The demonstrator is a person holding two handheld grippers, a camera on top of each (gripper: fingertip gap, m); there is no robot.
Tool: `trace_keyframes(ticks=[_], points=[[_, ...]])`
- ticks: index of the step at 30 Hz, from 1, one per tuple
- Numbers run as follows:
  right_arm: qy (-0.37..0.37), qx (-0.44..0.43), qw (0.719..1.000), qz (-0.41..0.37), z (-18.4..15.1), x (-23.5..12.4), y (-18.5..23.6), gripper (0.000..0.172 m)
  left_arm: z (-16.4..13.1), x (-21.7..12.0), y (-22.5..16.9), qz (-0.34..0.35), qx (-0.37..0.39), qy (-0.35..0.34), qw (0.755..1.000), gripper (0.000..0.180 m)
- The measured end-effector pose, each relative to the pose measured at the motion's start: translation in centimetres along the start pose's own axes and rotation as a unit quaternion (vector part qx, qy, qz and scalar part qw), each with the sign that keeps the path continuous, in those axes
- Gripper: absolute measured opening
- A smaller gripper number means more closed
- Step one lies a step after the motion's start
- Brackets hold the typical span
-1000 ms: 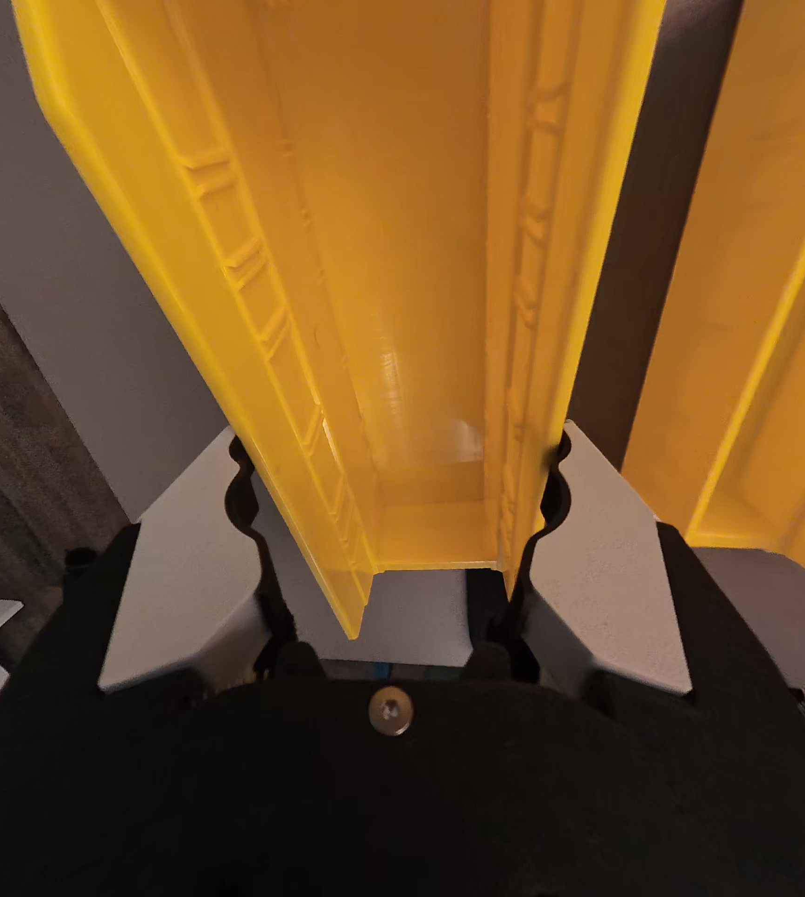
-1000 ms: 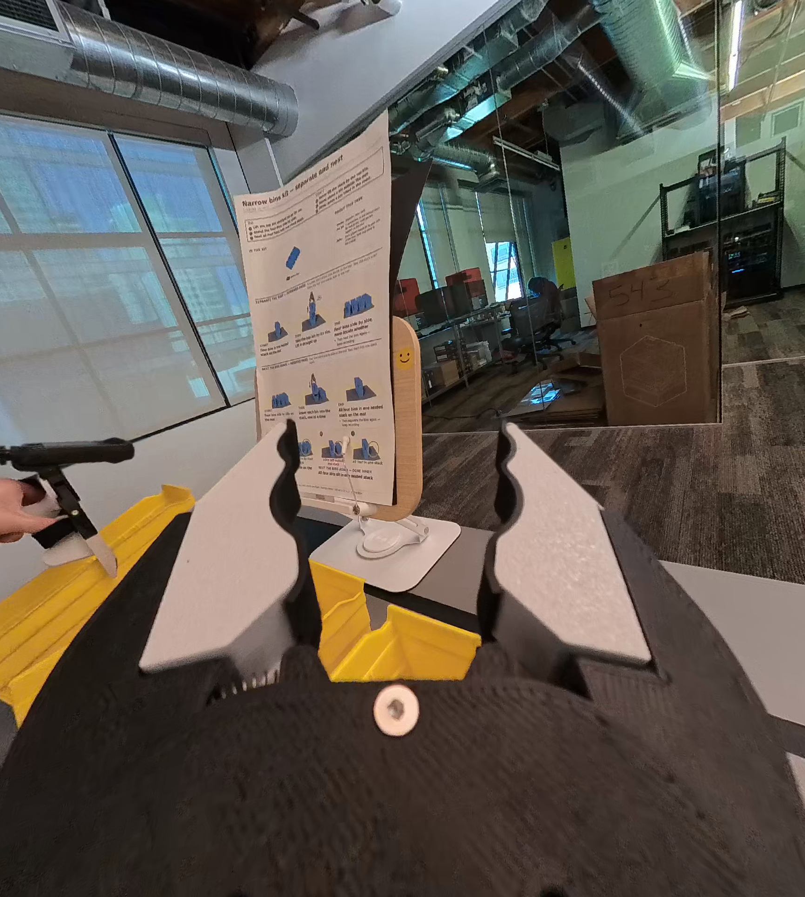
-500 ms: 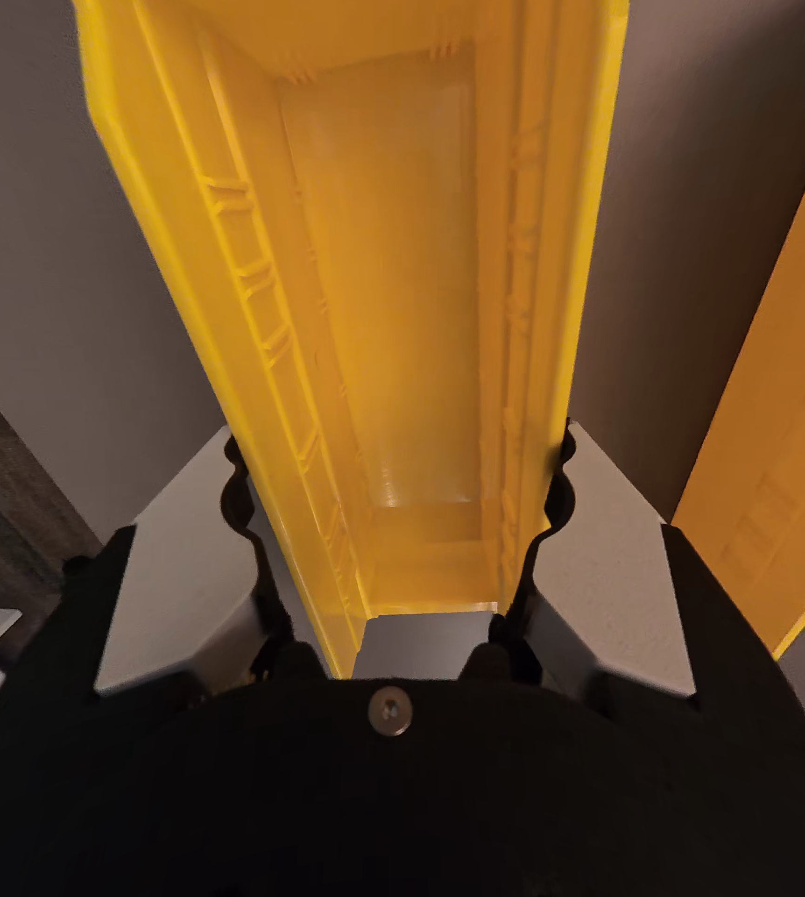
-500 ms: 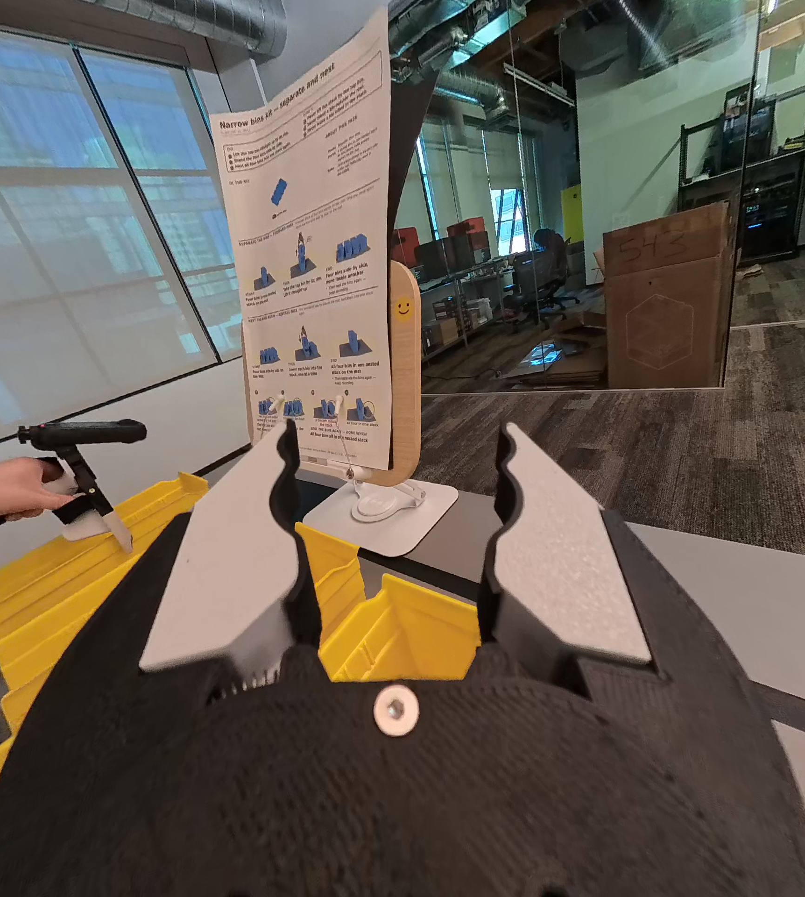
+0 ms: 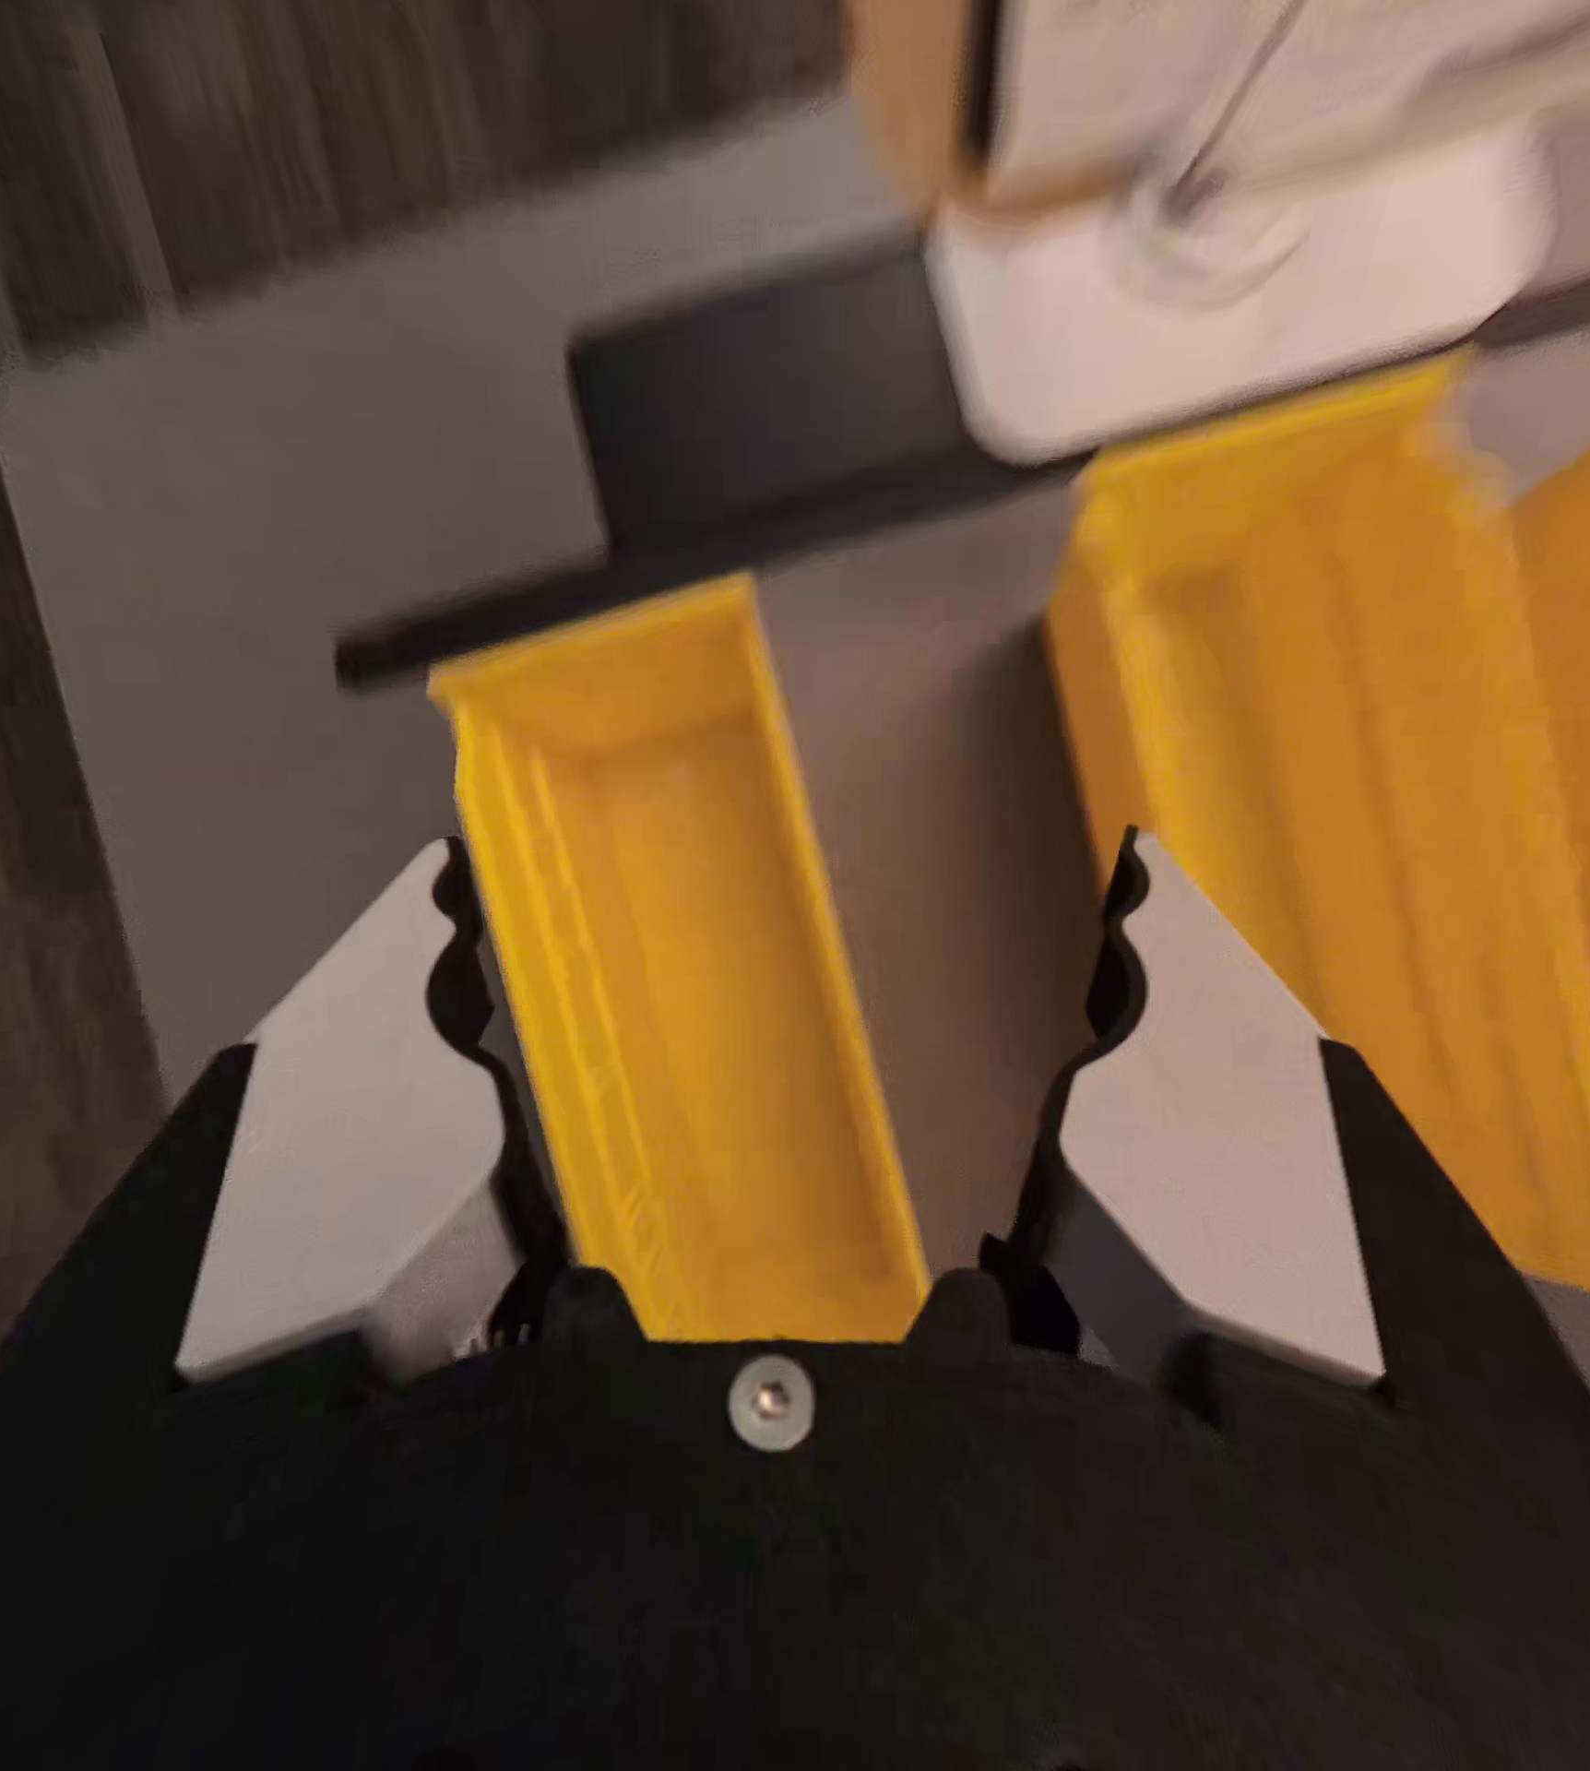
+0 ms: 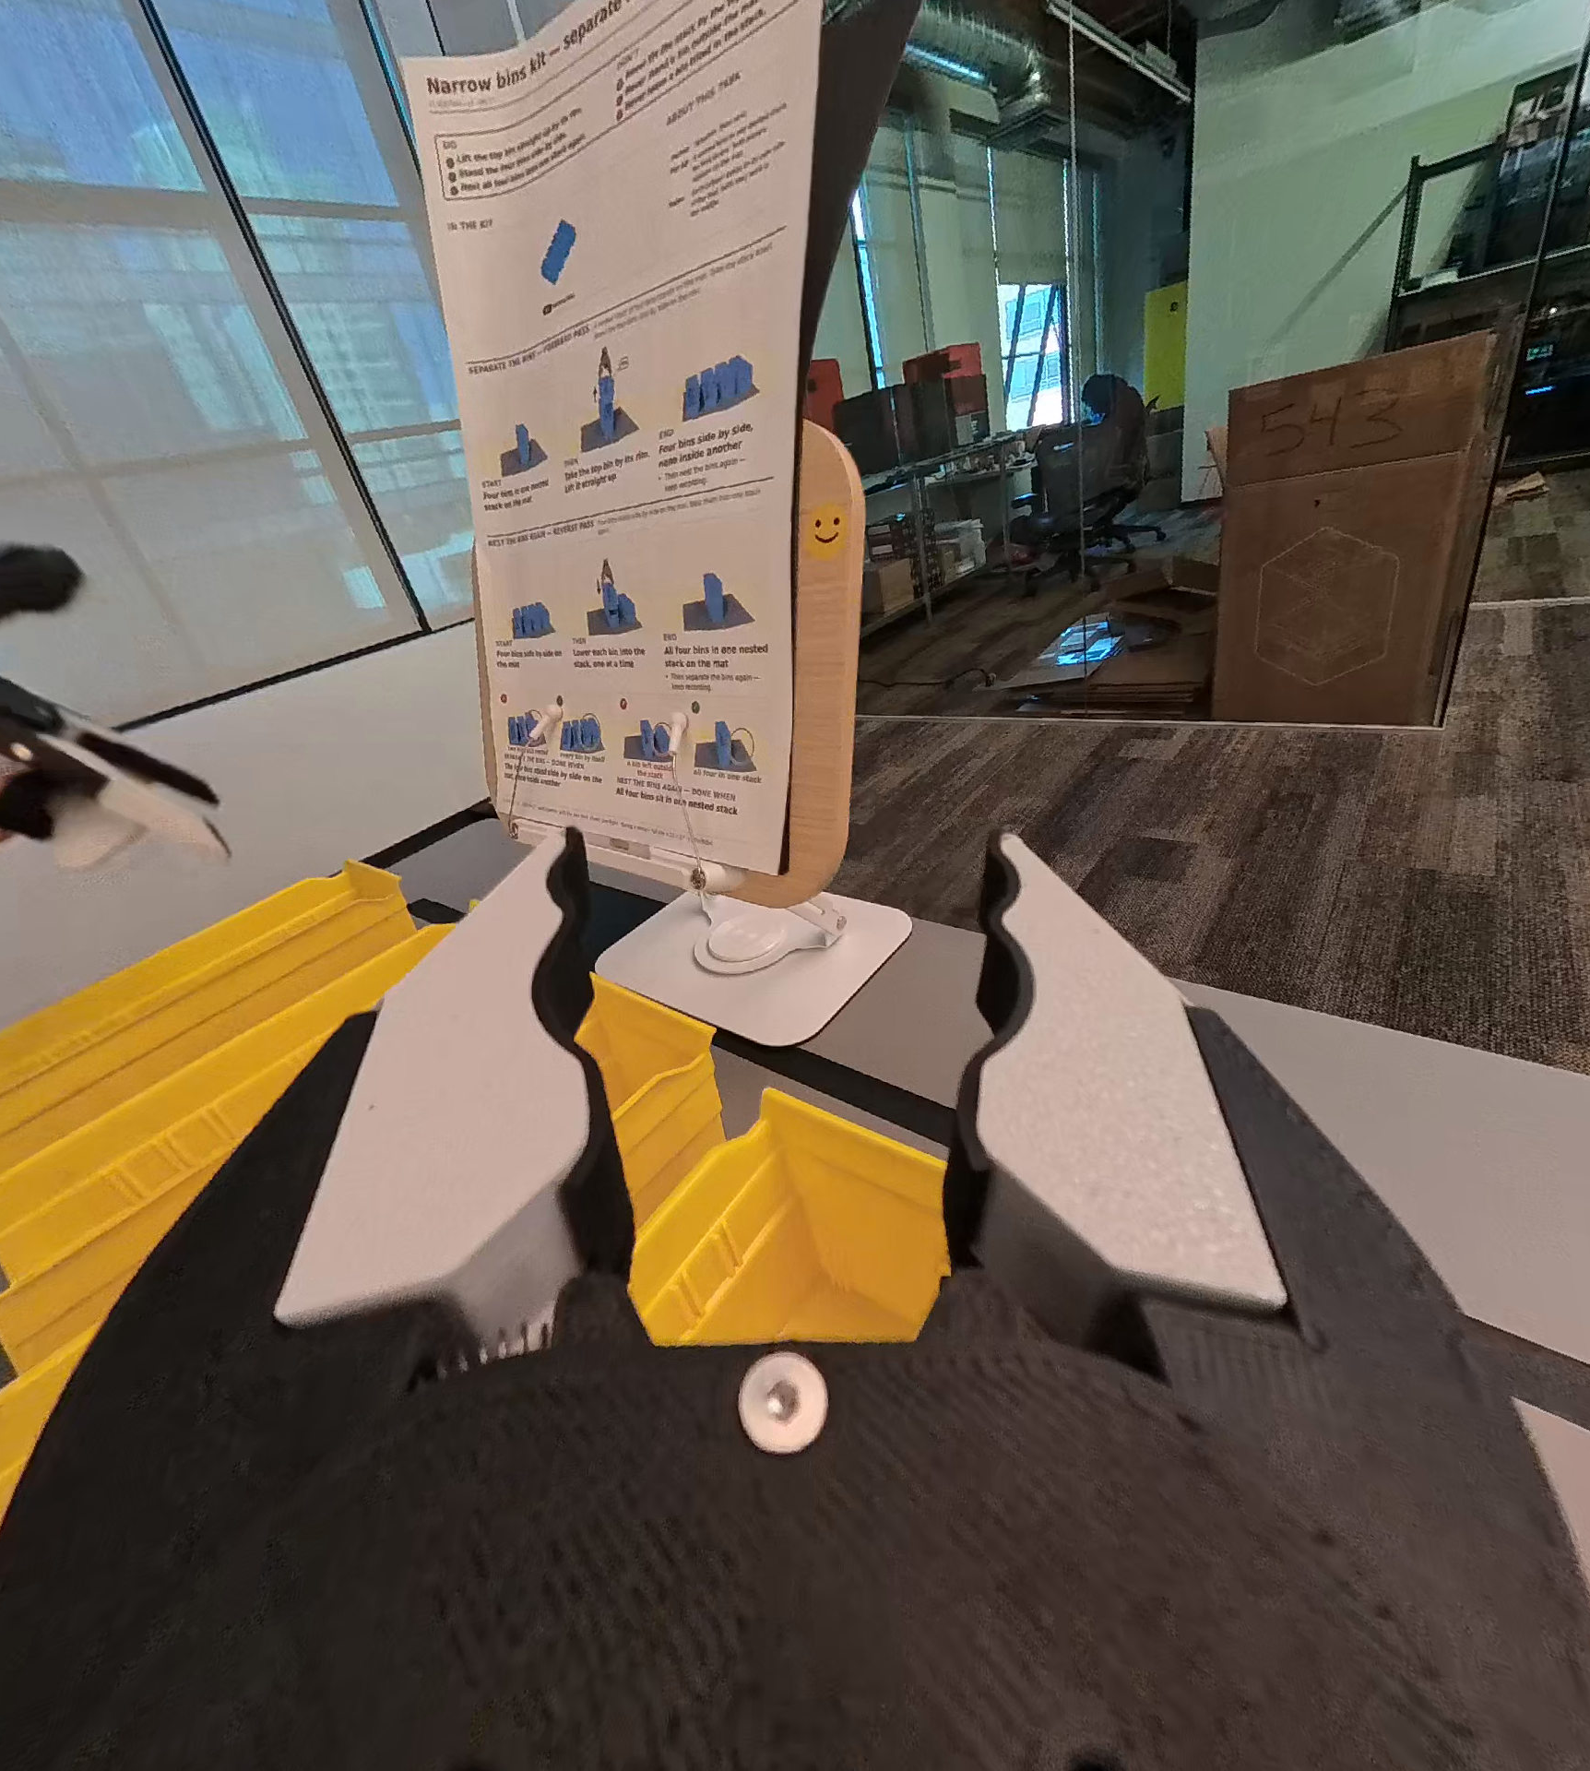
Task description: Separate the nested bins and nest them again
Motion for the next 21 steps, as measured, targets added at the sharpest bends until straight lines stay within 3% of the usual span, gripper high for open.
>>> trace_keyframes(ticks=[2,4,7,9,13,18,21], points=[[0.003,-0.004,1.0,-0.001,0.0,0.1,0.2,0.082,2.9,-2.5,-3.5,-0.038,0.042,-0.132,0.99,0.123],[0.008,-0.008,1.0,-0.004,-0.1,0.1,0.6,0.082,4.4,-5.0,-7.6,-0.095,0.062,-0.271,0.956,0.11],[0.024,-0.008,1.0,-0.015,-0.2,0.2,1.5,0.082,3.6,-7.4,-13.6,-0.201,0.099,-0.461,0.858,0.102],[0.034,-0.008,0.999,-0.015,-0.2,0.2,2.5,0.082,2.8,-8.7,-15.8,-0.227,0.112,-0.56,0.788,0.08],[0.081,-0.023,0.996,-0.015,-0.9,0.4,4.9,0.084,2.5,-10.3,-17.6,-0.296,0.112,-0.599,0.735,0.079],[0.167,-0.042,0.985,-0.007,-3.0,0.5,9.2,0.095,1.4,-12.3,-16.6,-0.332,0.106,-0.591,0.728,0.073],[0.264,-0.041,0.964,0.007,-6.0,0.6,12.5,0.109,0.5,-14.4,-16.1,-0.346,0.11,-0.603,0.71,0.07]])
Point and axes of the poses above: each gripper's, where its closed fingertips meet, x out along the fingers, z out of its top, y = z × x across the jaws, the point moved 5 cm from there along -x, back along the fingers, and after that the axes turned 11 degrees about -z, right-handed, at the moved point
